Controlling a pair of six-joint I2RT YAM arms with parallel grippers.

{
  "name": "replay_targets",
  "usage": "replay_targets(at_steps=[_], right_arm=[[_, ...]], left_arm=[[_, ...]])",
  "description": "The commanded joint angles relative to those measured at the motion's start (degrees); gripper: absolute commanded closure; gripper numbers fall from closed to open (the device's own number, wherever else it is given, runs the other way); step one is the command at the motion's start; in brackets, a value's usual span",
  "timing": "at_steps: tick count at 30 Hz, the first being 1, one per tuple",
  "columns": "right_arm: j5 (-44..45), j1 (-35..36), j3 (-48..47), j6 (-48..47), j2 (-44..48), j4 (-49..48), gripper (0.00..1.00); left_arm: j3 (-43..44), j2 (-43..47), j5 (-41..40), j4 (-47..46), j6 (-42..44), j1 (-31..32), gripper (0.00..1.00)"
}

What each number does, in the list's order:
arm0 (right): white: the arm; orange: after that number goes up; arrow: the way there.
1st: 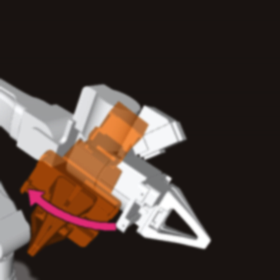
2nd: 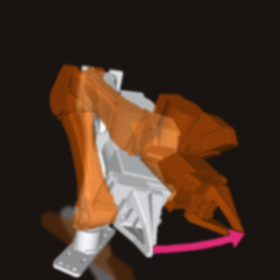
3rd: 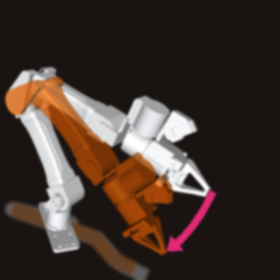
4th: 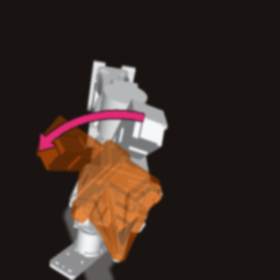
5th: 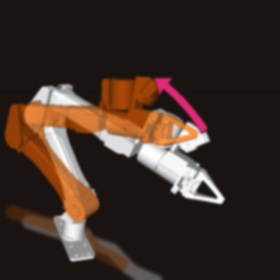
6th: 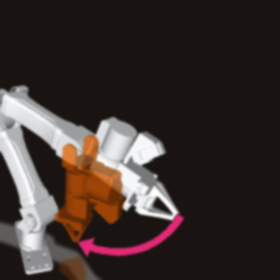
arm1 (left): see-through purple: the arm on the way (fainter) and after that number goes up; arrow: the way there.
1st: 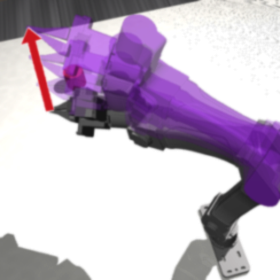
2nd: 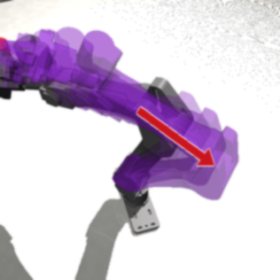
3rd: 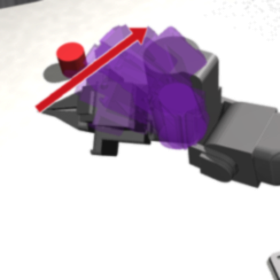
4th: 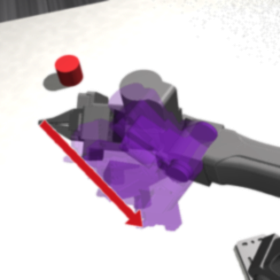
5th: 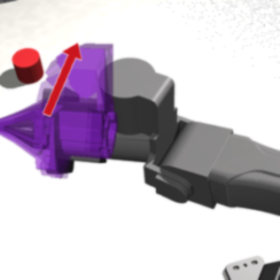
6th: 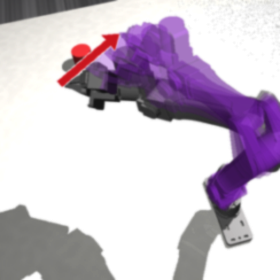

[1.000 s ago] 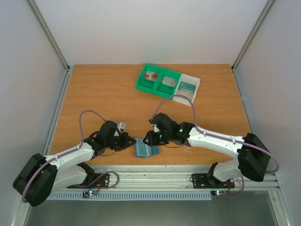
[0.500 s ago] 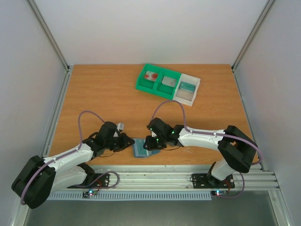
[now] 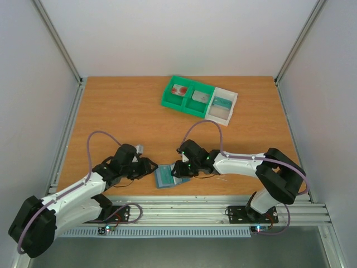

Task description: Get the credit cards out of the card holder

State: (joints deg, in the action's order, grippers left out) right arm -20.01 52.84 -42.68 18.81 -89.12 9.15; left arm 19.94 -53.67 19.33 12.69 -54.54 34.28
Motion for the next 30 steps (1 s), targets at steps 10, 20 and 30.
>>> replay_targets(at_steps=[10, 20, 30], right_arm=[[-2.48, -1.33, 1.4, 1.16, -2.83, -5.19, 0.77], [-3.59, -1.45, 1.43, 1.54, -4.19, -6.78, 0.78], [-3.61, -1.42, 1.01, 1.76, -5.67, -6.87, 0.78]], left_arm=[[-1.27, -4.94, 4.02, -10.83, -1.36, 1.23, 0.67], [-2.12, -11.55, 1.92, -11.94, 0.28, 1.27, 0.78], [-3.16, -11.4, -0.2, -10.93, 1.27, 1.27, 0.79]])
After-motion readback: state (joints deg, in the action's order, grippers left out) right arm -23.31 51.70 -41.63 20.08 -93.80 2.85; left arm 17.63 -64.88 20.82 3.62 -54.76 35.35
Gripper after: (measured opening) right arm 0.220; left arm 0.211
